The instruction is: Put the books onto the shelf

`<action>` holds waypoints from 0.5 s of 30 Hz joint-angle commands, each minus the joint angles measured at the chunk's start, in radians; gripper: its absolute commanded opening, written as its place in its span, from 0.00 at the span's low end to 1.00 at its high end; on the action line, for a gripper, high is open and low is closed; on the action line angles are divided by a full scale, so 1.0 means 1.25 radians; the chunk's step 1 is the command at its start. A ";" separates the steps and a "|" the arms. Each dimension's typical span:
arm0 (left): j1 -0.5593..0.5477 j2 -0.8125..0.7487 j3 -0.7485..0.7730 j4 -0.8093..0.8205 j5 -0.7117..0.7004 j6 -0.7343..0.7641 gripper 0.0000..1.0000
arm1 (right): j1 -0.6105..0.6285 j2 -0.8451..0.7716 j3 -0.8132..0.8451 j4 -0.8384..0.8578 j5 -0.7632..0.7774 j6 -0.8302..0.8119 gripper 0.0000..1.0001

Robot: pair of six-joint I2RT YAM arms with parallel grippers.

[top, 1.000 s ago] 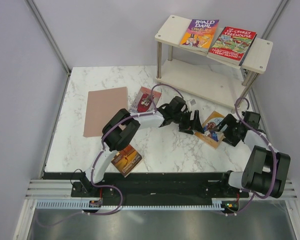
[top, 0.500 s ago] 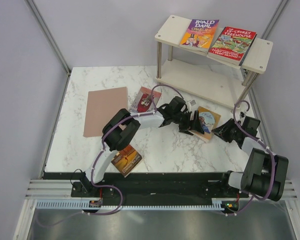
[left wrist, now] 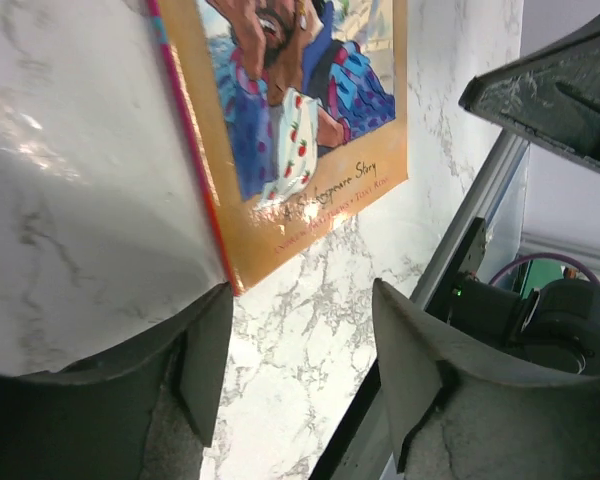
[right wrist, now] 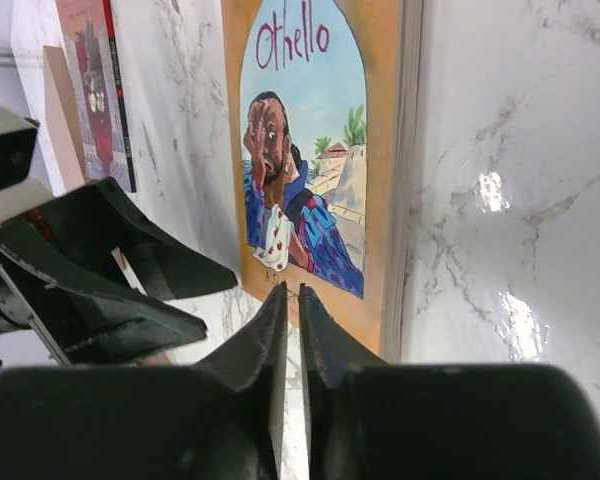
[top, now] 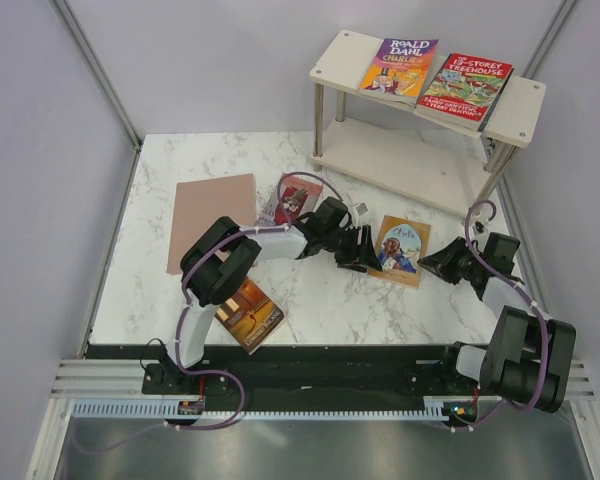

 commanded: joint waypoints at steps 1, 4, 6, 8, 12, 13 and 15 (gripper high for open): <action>0.007 0.000 0.012 0.032 -0.001 0.027 0.66 | 0.001 0.017 0.004 -0.005 -0.015 -0.028 0.21; 0.007 0.024 0.034 0.033 0.002 0.007 0.76 | 0.001 0.019 0.002 -0.026 0.033 -0.030 0.36; 0.007 0.031 0.034 0.040 -0.007 0.001 0.77 | 0.001 0.029 0.001 -0.026 0.055 -0.031 0.38; 0.007 0.037 0.035 0.040 -0.015 -0.001 0.77 | 0.001 0.051 0.002 -0.020 0.080 -0.036 0.39; 0.006 0.058 0.047 0.044 -0.014 -0.005 0.77 | 0.001 0.093 -0.020 0.066 0.081 0.000 0.40; 0.004 0.063 0.049 0.049 -0.013 -0.009 0.77 | 0.001 0.102 -0.024 0.088 0.078 0.008 0.41; 0.002 0.080 0.057 0.062 -0.008 -0.021 0.77 | 0.006 0.148 -0.030 0.141 0.066 0.024 0.41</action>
